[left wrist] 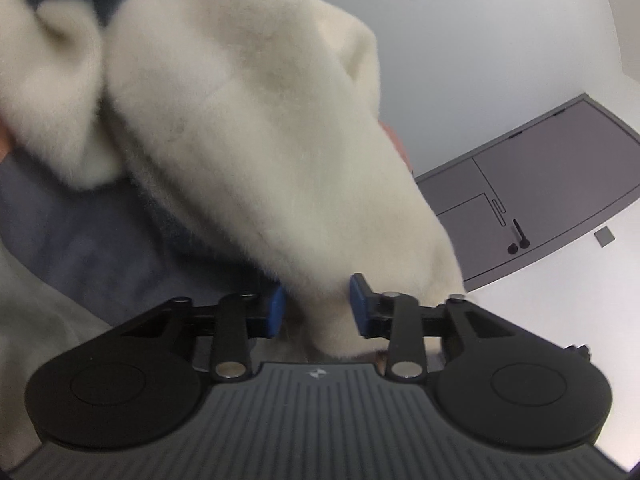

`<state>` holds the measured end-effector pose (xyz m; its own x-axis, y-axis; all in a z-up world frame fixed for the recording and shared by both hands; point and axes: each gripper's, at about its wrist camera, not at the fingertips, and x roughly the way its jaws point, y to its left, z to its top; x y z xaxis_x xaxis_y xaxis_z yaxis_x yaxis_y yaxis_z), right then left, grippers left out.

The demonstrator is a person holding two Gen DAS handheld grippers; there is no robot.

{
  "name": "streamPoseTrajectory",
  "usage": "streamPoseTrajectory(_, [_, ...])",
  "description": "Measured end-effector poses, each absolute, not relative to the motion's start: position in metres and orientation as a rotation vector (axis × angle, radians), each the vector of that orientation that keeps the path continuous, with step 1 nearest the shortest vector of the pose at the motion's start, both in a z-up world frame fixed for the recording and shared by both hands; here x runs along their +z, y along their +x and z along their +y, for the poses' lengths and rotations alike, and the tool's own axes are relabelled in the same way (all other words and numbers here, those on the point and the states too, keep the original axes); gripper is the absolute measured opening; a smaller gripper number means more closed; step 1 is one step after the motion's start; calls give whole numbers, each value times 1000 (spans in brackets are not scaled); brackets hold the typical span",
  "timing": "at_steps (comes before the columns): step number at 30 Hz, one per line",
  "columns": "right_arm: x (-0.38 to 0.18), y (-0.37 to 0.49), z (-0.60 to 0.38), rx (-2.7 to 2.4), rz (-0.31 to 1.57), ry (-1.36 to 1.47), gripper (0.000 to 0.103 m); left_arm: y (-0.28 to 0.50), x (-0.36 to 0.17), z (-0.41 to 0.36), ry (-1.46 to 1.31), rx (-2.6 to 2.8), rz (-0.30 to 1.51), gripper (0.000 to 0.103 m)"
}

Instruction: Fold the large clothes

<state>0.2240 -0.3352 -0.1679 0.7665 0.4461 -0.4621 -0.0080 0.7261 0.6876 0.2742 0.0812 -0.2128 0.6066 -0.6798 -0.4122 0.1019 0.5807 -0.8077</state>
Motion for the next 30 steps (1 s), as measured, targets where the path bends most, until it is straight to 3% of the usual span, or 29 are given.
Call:
streamPoseTrajectory(3, [-158, 219, -329, 291, 628, 678, 18, 267, -204, 86, -834, -525, 736, 21])
streamPoseTrajectory(9, [-139, 193, -317, 387, 600, 644, 17, 221, -179, 120, -949, -509, 589, 18])
streamPoseTrajectory(16, [-145, 153, -299, 375, 678, 678, 17, 179, -183, 134, -986, -413, 696, 18])
streamPoseTrajectory(25, [-183, 168, -308, 283, 825, 840, 22, 197, -210, 127, -986, -338, 822, 21])
streamPoseTrajectory(26, [-185, 169, -309, 282, 834, 859, 23, 200, -214, 128, -1001, -326, 831, 23])
streamPoseTrajectory(28, [-188, 171, -310, 266, 845, 870, 33, 201, -219, 132, -1026, -302, 834, 40])
streamPoseTrajectory(30, [-191, 171, -314, 257, 839, 907, 59, 203, -221, 135, -1033, -295, 824, 50])
